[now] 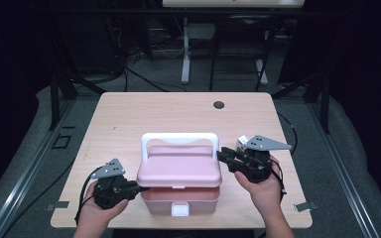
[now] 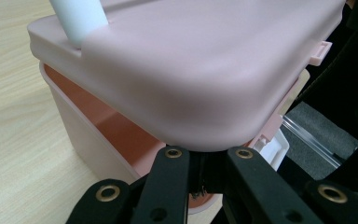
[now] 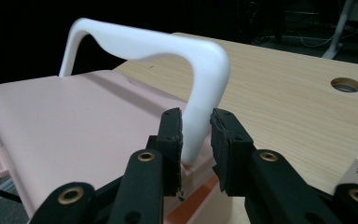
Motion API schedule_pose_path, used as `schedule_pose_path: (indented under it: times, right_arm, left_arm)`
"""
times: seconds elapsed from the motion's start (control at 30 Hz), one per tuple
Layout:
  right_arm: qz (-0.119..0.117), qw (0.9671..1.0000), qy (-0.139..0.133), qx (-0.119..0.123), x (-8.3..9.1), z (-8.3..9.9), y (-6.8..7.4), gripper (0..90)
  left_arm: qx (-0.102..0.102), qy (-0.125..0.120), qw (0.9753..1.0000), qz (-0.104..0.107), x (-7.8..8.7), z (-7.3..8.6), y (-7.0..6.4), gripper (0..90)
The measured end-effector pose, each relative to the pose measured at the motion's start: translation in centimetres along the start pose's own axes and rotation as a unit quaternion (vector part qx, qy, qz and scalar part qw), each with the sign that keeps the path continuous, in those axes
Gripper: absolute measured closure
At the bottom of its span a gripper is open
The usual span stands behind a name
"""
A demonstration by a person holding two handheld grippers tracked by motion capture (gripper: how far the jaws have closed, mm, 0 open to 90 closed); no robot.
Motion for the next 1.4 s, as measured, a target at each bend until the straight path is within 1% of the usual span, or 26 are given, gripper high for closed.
schedule_pose_path:
  times: [0.03, 0.07, 0.1, 0.27, 0.3, 0.6, 0.67, 0.77, 0.8, 0.93, 1.03, 1.17, 1.23, 1.27, 1.4]
  right_arm:
    - [0.002, 1.0, -0.001, 0.001, 0.1, 0.0, -0.1, 73.8]
    - [0.004, 1.0, -0.001, 0.002, 0.3, 0.1, -0.1, 74.3]
    - [0.008, 1.0, -0.001, 0.003, 0.4, 0.3, -0.3, 74.9]
    - [0.018, 0.9998, 0.0, -0.001, 0.8, 0.9, -0.6, 77.8]
    - [0.02, 0.9998, 0.002, -0.004, 0.9, 1.1, -0.6, 78.3]
    - [0.027, 0.9994, 0.022, 0.004, 1.4, 3.0, -0.6, 84.3]
    - [0.026, 0.9993, 0.025, 0.004, 1.5, 3.5, -0.5, 85.8]
    - [0.022, 0.9993, 0.03, 0.003, 1.6, 4.1, -0.4, 86.9]
    - [0.02, 0.9992, 0.034, 0.005, 1.5, 4.3, -0.3, 87.0]
    - [0.014, 0.9989, 0.045, 0.004, 0.9, 5.0, 0.1, 87.1]
    - [0.01, 0.9984, 0.055, 0.012, 0.4, 5.6, 0.5, 88.1]
    - [0.0, 0.9974, 0.068, 0.026, -0.1, 6.2, 1.2, 89.6]
    - [-0.003, 0.9968, 0.073, 0.031, -0.4, 6.4, 1.4, 89.8]
    - [-0.005, 0.9966, 0.076, 0.03, -0.5, 6.6, 1.5, 89.8]
    - [-0.011, 0.9955, 0.089, 0.033, -1.1, 7.2, 1.8, 89.9]
  left_arm:
    - [0.003, -0.003, 1.0, 0.0, 0.0, -0.1, 0.0, 89.3]
    - [-0.001, 0.001, 1.0, 0.0, 0.1, -0.2, 0.1, 89.3]
    - [0.001, -0.003, 1.0, 0.0, 0.1, -0.3, 0.1, 89.3]
    - [-0.005, -0.006, 1.0, -0.005, 0.3, -0.8, 0.2, 89.2]
    - [-0.006, -0.006, 0.9999, -0.006, 0.3, -0.9, 0.3, 89.2]
    - [-0.018, -0.008, 0.9997, -0.014, 0.6, -1.9, 0.6, 89.2]
    - [-0.022, -0.008, 0.9996, -0.016, 0.8, -2.4, 0.8, 89.3]
    - [-0.018, -0.012, 0.9996, -0.016, 0.9, -3.0, 1.2, 89.3]
    - [-0.019, -0.016, 0.9996, -0.016, 0.9, -3.2, 1.3, 89.3]
    - [-0.025, -0.017, 0.9993, -0.023, 1.0, -3.9, 1.5, 89.3]
    - [-0.029, -0.02, 0.999, -0.028, 1.1, -4.4, 1.8, 89.3]
    - [-0.025, -0.024, 0.999, -0.029, 1.1, -5.0, 2.2, 89.4]
    - [-0.026, -0.025, 0.9989, -0.029, 1.1, -5.2, 2.5, 89.4]
    - [-0.024, -0.028, 0.9989, -0.03, 1.1, -5.4, 2.6, 89.5]
    - [-0.025, -0.03, 0.9987, -0.032, 1.1, -5.8, 3.0, 89.6]
Point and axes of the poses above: each handheld gripper's, and its own axes: x roughly backward along the jaws, z roughly out of its underside, y roughly to its left, the point moved 3 cm from there along -x, roughly forward along the jaws, and after that the axes turned 15 degrees about -x, right-handed, at the moved point
